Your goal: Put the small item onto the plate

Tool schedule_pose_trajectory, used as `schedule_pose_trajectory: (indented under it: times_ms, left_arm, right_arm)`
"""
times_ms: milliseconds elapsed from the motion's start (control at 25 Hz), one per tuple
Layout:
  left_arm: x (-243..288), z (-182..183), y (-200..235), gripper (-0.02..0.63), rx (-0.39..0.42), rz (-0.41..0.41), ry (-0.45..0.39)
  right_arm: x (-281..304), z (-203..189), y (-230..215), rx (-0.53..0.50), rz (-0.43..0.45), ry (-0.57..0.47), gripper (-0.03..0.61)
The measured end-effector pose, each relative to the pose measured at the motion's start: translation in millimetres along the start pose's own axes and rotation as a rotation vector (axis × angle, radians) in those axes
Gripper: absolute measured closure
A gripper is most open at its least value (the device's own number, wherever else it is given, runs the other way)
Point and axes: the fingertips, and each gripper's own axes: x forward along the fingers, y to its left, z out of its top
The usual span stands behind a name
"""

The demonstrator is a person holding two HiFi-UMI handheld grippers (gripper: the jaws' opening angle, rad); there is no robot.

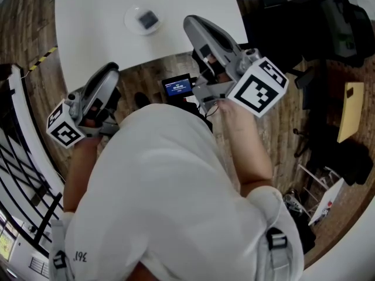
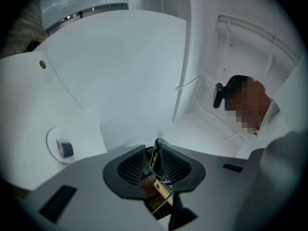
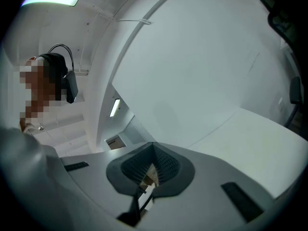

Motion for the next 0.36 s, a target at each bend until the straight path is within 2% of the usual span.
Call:
schedule_pose_trajectory:
  times_ms: [360]
  left_arm:
    - [-1.4, -3.7, -1.5, 0.511, 0.004, -0.002, 0.003]
  right_arm:
    - [-2.7, -2.8, -8.9, 0.000, -0.036, 0.002, 0.578]
